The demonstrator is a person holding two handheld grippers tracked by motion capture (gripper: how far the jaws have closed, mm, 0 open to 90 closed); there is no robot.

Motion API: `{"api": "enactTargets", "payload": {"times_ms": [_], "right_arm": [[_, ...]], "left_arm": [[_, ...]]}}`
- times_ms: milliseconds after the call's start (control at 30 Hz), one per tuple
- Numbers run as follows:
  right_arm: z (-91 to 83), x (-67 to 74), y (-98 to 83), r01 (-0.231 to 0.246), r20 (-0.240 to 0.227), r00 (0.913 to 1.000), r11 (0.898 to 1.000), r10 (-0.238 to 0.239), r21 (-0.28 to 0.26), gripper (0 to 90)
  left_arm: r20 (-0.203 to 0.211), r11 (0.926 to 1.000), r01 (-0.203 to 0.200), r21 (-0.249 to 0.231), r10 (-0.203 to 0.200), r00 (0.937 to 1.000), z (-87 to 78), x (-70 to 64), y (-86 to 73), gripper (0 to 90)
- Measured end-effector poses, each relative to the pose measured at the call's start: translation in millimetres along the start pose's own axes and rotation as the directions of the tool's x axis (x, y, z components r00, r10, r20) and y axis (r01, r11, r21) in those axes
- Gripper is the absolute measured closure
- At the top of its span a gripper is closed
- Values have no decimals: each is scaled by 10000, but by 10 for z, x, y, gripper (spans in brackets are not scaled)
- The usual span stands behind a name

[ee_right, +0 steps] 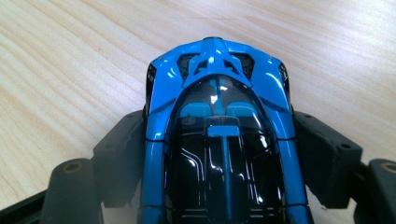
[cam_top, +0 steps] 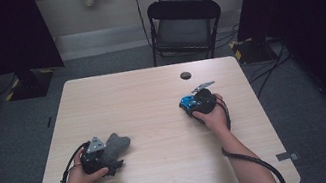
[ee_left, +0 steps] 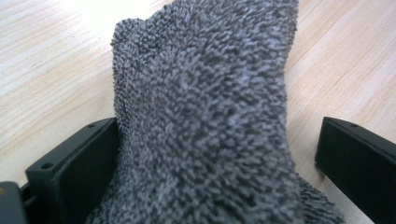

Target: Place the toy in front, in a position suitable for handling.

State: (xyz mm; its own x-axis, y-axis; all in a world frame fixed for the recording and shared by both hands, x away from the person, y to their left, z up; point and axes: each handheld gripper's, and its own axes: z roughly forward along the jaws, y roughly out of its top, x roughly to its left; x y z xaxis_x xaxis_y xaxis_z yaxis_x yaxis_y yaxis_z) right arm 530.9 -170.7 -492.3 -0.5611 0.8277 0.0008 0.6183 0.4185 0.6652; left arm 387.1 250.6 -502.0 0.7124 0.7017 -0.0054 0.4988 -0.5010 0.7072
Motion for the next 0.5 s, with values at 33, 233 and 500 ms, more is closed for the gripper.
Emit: {"api": "enactTargets", "payload": {"times_ms": [33, 233, 500], "right_arm": [[-3, 5, 0, -15, 35, 10000, 10000, 15, 13, 247], [-19, 24, -10, -194, 200, 9996, 9998, 193, 46, 253], [-49, 22, -24, -98, 201, 9998, 9998, 95, 171, 256]], "left_arm": [[7, 10000, 3, -7, -3, 10000, 1, 0, 0, 0], [17, 10000, 7, -34, -7, 10000, 2, 0, -2, 0], [9, 10000, 5, -38, -5, 10000, 2, 0, -1, 0]]}}
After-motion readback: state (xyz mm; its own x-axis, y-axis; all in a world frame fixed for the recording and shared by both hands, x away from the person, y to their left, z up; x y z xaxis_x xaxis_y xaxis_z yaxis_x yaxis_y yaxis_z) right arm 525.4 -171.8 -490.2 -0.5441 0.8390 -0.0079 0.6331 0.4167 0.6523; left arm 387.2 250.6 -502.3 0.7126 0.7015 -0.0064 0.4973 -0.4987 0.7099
